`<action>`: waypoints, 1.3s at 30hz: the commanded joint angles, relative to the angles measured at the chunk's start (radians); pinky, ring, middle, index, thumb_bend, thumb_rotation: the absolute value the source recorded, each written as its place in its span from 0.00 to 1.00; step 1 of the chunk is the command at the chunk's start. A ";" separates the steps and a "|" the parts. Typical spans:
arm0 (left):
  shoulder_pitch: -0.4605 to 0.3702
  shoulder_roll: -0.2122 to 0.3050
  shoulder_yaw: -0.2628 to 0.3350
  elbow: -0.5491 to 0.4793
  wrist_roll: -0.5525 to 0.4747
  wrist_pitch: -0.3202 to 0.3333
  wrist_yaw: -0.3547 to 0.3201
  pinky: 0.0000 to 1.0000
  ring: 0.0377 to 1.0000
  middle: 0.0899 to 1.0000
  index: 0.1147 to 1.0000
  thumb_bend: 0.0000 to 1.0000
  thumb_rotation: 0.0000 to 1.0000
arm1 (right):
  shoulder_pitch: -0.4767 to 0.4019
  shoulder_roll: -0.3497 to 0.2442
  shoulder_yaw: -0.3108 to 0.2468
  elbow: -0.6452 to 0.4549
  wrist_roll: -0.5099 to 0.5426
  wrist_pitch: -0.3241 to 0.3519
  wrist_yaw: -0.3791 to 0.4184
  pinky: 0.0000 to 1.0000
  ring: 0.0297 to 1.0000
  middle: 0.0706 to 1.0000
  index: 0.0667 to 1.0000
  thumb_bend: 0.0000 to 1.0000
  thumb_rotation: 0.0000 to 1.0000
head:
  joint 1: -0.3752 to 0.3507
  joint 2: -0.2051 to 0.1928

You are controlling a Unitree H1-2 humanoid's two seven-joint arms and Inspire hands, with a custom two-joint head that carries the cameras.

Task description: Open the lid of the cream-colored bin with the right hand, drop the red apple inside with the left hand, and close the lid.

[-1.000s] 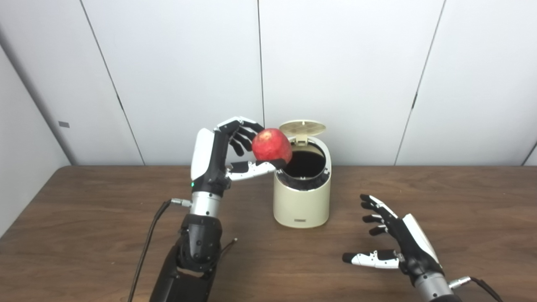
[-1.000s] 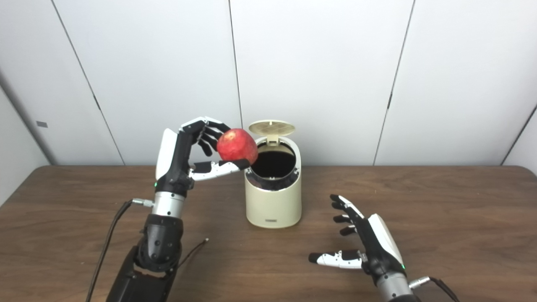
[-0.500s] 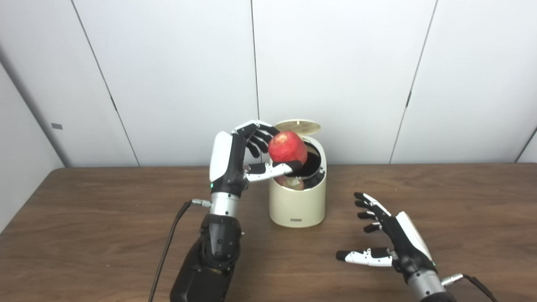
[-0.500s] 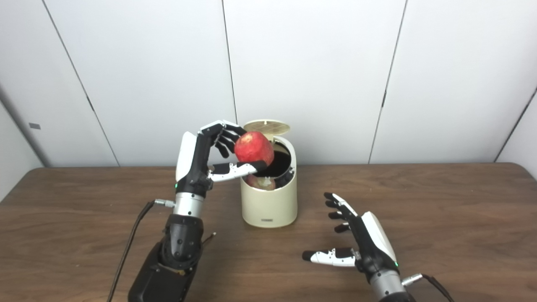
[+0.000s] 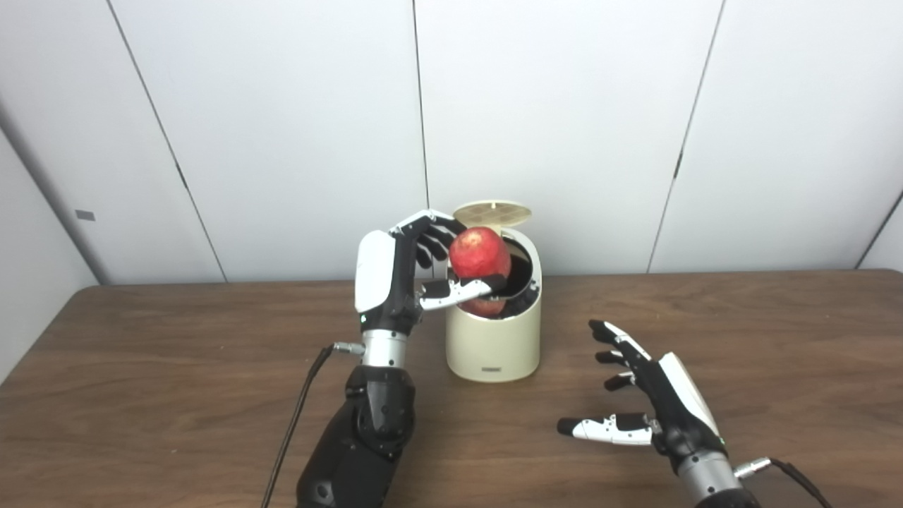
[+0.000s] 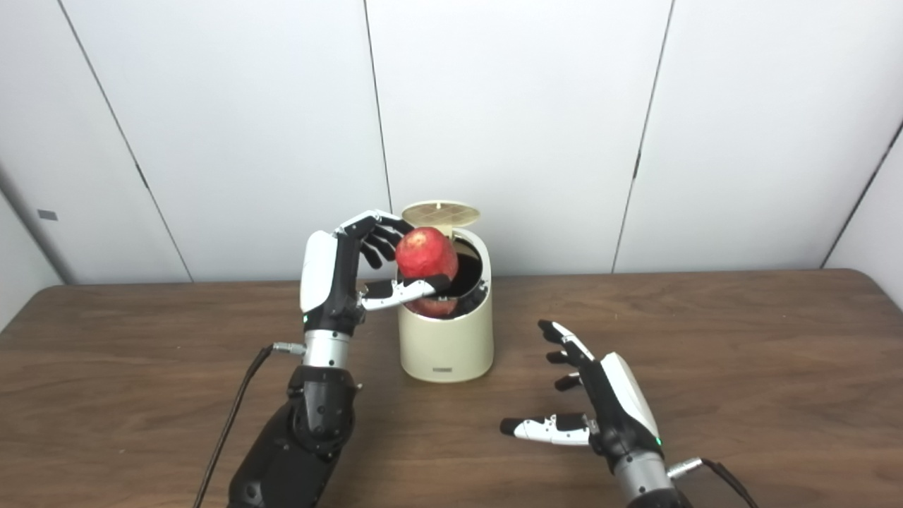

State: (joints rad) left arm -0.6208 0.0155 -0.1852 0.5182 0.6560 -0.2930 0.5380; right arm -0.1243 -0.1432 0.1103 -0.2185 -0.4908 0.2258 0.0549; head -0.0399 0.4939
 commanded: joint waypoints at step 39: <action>0.060 0.030 0.036 -0.198 -0.138 -0.024 -0.075 0.35 0.47 0.52 0.47 0.60 0.10 | -0.027 -0.015 -0.009 -0.021 0.029 -0.023 -0.010 0.59 0.77 0.87 0.87 0.72 0.21 | 0.036 0.008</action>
State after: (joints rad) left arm -0.5304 0.0440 -0.1656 0.3600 0.5371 -0.2689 0.4353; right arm -0.1244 -0.1547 0.1088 -0.2239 -0.4691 0.2264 0.0572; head -0.0031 0.5016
